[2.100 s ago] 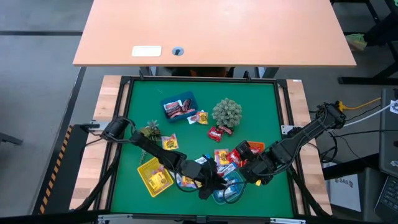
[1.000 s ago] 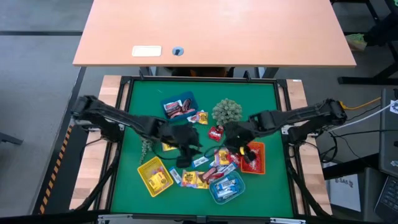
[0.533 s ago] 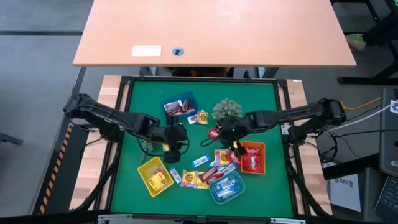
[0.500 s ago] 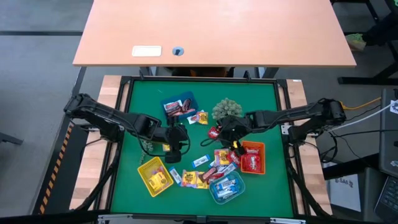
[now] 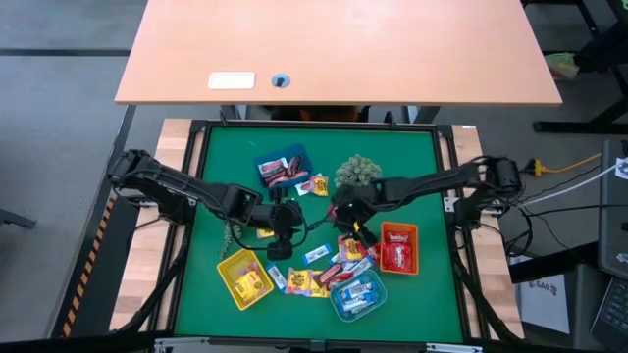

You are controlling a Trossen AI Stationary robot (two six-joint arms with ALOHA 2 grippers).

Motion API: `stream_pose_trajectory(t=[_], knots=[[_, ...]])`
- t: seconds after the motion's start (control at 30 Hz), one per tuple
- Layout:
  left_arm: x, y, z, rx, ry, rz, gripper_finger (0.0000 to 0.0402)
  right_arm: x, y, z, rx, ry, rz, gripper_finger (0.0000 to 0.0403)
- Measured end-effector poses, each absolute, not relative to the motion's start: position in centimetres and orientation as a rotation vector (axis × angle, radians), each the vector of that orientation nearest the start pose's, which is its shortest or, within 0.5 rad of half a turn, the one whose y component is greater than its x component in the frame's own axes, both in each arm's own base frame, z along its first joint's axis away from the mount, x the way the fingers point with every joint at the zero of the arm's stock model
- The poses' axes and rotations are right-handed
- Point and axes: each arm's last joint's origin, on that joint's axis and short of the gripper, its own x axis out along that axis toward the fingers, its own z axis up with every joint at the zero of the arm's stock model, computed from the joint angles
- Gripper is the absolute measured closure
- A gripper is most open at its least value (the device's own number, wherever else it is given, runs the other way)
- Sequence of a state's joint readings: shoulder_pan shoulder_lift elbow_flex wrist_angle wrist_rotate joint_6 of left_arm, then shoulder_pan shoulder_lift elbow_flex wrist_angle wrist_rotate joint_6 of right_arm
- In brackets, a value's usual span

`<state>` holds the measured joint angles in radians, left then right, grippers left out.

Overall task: Sort candy
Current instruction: Put the yellow candy into the yellow bin

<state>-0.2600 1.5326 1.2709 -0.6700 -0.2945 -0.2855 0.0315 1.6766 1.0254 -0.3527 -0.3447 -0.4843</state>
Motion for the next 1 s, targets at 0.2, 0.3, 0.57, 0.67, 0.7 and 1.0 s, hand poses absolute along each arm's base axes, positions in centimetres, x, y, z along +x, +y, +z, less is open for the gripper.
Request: stream_pose_trajectory(t=[0.2, 0.3, 0.57, 0.67, 0.7, 1.0], knots=[[31.2, -7.4, 28.7, -0.015, 0.854, 0.163, 0.0282, 33.7, 2.1, 15.5, -0.257, 0.971, 0.596, 0.0189], [31.3, -7.4, 28.7, -0.017, 0.847, 0.162, 0.0282, 33.9, 2.1, 14.5, -0.238, 0.998, 0.617, 0.0189], [31.3, -7.4, 28.7, -0.018, 0.846, 0.161, 0.0282, 33.7, 2.4, 13.6, -0.158, 1.013, 0.715, 0.0189], [31.3, -7.4, 28.7, -0.018, 0.846, 0.161, 0.0282, 33.7, 2.5, 13.6, -0.145, 1.009, 0.731, 0.0189], [31.3, -7.4, 28.7, -0.018, 0.845, 0.162, 0.0282, 33.7, 2.5, 13.6, -0.145, 1.01, 0.731, 0.0189], [31.3, -7.4, 28.7, -0.018, 0.846, 0.162, 0.0282, 33.4, 2.5, 13.5, -0.121, 1.043, 0.749, 0.0245]])
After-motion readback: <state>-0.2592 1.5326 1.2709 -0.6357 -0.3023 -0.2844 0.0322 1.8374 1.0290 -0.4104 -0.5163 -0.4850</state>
